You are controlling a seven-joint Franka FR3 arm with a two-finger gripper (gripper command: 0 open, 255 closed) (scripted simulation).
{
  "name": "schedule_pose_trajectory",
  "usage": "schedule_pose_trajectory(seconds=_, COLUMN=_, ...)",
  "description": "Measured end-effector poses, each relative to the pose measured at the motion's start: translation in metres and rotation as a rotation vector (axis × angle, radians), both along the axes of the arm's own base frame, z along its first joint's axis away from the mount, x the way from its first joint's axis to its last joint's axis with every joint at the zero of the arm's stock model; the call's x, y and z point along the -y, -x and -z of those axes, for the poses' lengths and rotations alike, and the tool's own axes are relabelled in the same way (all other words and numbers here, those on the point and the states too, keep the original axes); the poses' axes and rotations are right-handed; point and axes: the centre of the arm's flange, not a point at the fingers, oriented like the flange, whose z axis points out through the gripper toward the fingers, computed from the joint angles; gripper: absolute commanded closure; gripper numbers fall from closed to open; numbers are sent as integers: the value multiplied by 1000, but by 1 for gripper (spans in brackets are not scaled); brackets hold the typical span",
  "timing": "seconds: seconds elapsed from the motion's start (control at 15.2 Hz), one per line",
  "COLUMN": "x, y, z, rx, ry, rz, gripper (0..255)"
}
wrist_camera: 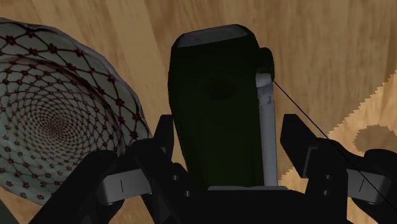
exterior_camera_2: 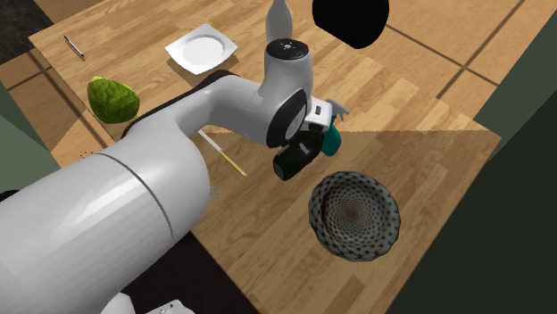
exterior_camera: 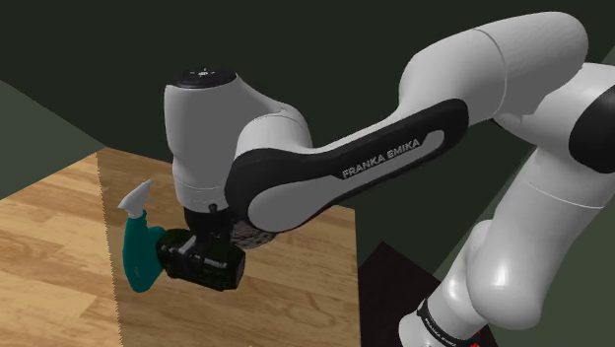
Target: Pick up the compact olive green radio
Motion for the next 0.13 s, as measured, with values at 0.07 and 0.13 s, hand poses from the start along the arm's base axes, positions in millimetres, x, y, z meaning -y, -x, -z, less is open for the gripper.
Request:
schedule_pose_trajectory(seconds=0.07, x=0, y=1, z=-5, rx=0, ry=0, rz=0, gripper=255)
schedule_pose_trajectory(seconds=0.13, x=0, y=0, z=-8, rx=0, ry=0, rz=0, gripper=255)
